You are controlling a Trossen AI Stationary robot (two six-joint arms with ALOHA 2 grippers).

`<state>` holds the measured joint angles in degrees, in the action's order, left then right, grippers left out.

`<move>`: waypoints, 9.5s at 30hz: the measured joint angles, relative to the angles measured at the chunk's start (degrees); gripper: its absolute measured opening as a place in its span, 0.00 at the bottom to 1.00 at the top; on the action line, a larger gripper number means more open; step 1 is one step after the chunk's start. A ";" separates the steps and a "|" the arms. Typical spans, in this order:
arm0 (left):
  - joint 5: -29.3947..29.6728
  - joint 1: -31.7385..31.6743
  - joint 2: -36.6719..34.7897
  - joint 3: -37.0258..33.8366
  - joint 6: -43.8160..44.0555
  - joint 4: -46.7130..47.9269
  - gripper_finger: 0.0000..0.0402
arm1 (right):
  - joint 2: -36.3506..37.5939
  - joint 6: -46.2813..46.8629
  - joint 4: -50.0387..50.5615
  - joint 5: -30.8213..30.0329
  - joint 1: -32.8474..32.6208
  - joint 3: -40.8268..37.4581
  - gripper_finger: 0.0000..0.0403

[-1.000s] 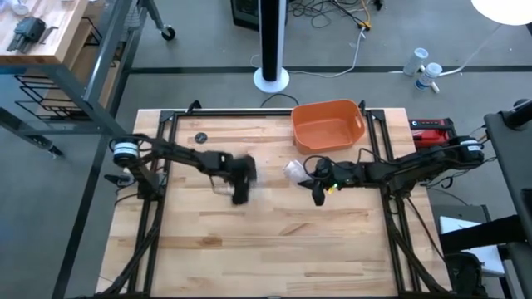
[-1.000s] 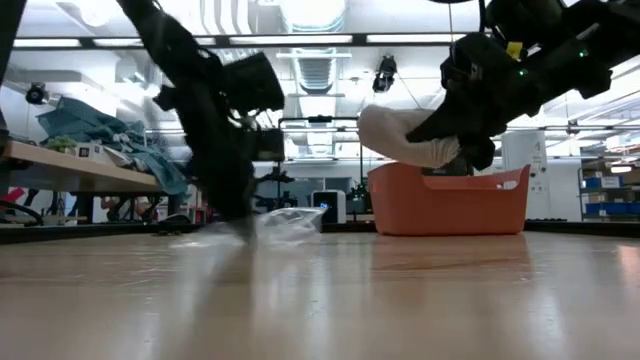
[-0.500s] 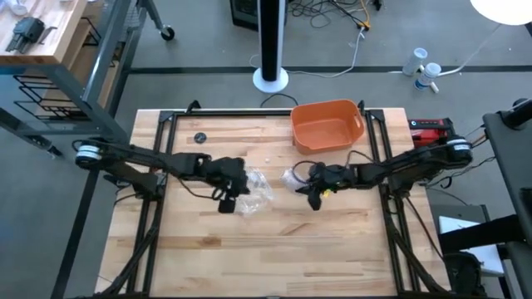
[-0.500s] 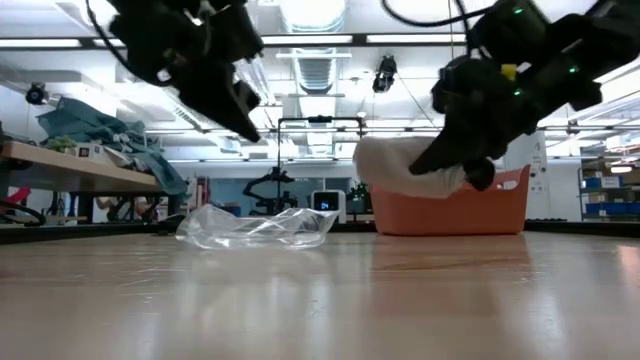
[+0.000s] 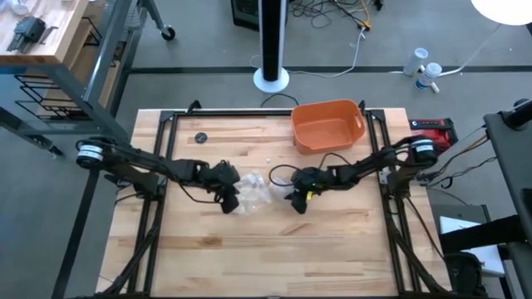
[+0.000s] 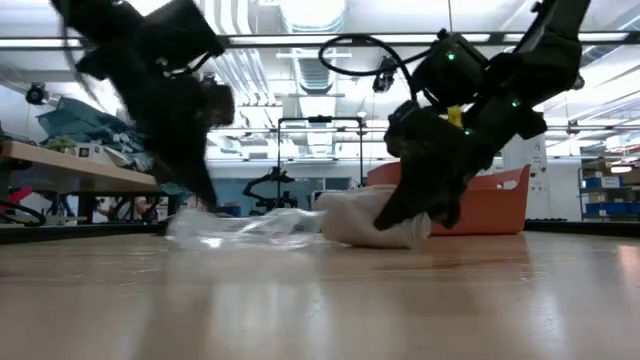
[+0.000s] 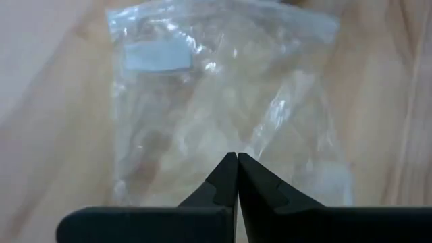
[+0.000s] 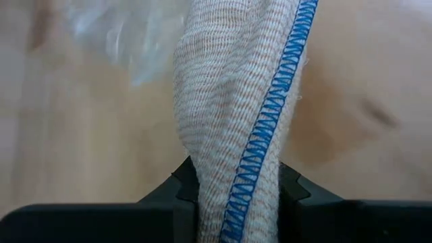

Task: Roll bandage
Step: Put the rolled brown bandage into the transparent zip bag, then close the transparent zip bag

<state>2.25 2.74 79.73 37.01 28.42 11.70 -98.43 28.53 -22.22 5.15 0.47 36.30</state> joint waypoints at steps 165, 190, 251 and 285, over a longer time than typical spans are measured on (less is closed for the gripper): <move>24.06 5.47 19.84 37.09 -3.31 -6.04 0.00 | 25.92 -2.06 8.23 -14.28 -5.70 -4.92 0.20; 25.10 5.53 19.82 36.70 -3.94 -2.51 0.00 | 30.82 -8.89 -1.03 -12.44 -6.72 -4.97 0.20; 20.91 0.44 19.64 22.44 -1.14 -73.20 0.00 | 47.88 -23.38 31.59 -21.84 -1.98 21.00 0.82; 14.08 2.53 19.62 18.58 -17.88 -79.80 0.00 | 38.00 -29.63 26.24 -21.89 -2.29 20.58 0.62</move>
<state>16.33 5.27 99.35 55.59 10.53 -68.10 -60.44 -1.10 4.03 -16.74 -1.83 56.88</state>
